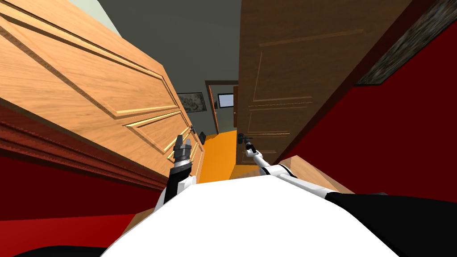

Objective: Push the door open

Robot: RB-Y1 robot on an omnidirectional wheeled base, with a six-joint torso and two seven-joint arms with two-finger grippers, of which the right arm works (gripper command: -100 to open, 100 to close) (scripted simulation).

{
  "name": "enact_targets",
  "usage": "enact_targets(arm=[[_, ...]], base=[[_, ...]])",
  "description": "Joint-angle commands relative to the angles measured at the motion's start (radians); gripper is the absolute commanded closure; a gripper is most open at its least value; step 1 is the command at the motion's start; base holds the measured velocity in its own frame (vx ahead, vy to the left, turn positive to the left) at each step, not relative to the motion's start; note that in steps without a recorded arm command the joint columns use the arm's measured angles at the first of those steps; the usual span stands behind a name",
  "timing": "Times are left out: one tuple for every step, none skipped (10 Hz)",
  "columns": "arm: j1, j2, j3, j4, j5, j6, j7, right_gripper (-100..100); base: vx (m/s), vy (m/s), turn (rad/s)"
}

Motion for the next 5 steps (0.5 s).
enact_targets(arm=[[-0.019,-0.018,-0.016,0.034,-0.006,-0.024,0.001,100],[-0.019,-0.018,-0.016,0.034,-0.006,-0.024,0.001,100],[-0.016,-0.028,-0.038,0.037,-0.014,-0.026,0.009,100],[-0.015,-0.031,-0.043,0.038,-0.016,-0.026,0.011,100],[-0.014,-0.036,-0.054,0.039,-0.020,-0.027,0.015,100]], base=[[0.130,0.087,-0.075],[0.056,0.020,0.000],[0.122,0.064,-0.038],[0.178,0.131,-0.072],[0.189,0.147,-0.094]])
